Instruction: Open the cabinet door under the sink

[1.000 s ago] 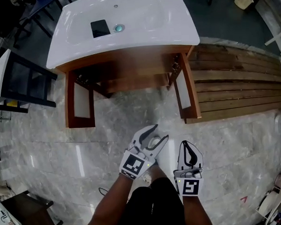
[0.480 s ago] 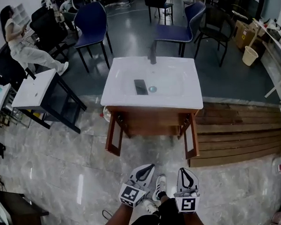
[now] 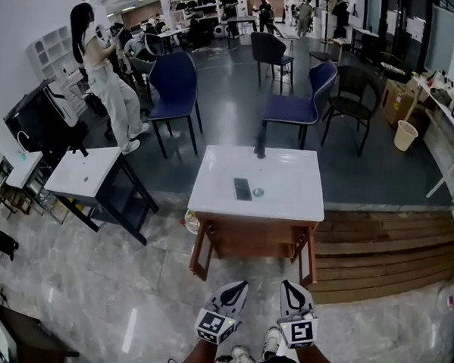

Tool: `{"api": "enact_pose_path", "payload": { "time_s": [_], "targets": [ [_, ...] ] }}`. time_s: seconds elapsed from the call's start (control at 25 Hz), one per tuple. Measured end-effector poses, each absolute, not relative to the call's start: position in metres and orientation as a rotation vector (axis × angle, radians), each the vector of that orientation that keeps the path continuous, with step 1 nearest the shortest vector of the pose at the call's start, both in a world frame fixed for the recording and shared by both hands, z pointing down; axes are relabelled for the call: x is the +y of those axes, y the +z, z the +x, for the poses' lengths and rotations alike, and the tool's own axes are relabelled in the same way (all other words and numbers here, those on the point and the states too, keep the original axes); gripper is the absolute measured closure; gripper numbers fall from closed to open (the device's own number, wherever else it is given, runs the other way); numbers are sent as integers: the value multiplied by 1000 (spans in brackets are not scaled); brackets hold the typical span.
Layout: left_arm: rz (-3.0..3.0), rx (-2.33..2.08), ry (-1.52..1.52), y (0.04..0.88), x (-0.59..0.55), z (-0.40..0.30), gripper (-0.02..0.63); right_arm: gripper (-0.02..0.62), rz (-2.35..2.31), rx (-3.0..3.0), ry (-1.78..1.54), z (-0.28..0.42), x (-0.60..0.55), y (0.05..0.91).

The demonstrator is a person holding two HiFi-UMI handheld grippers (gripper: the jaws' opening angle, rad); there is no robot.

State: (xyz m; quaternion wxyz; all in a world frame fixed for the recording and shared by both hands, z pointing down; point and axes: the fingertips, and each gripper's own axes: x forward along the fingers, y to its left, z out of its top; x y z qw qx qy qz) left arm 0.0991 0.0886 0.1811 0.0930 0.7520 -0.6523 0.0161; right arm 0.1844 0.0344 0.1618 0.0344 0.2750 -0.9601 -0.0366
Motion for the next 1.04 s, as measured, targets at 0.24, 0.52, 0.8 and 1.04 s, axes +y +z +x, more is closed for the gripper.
{"api": "enact_pose_path", "payload": {
  "time_s": [0.24,0.52,0.8,1.04],
  "targets": [
    [2179,-2080,18,143,77,83,583,572,791,-2991,-140,172,22,125],
    [2131,-2147,40,132,74,76,583,572,756,-3011,-226,173,8,106],
    [2125,-2173,48,120,78,80,583,572,734,-3039,-251,176,16,94],
    [2129,-2166,64,113,79,81,581,572,707,-3012,-289,177,19,91]
  ]
}}
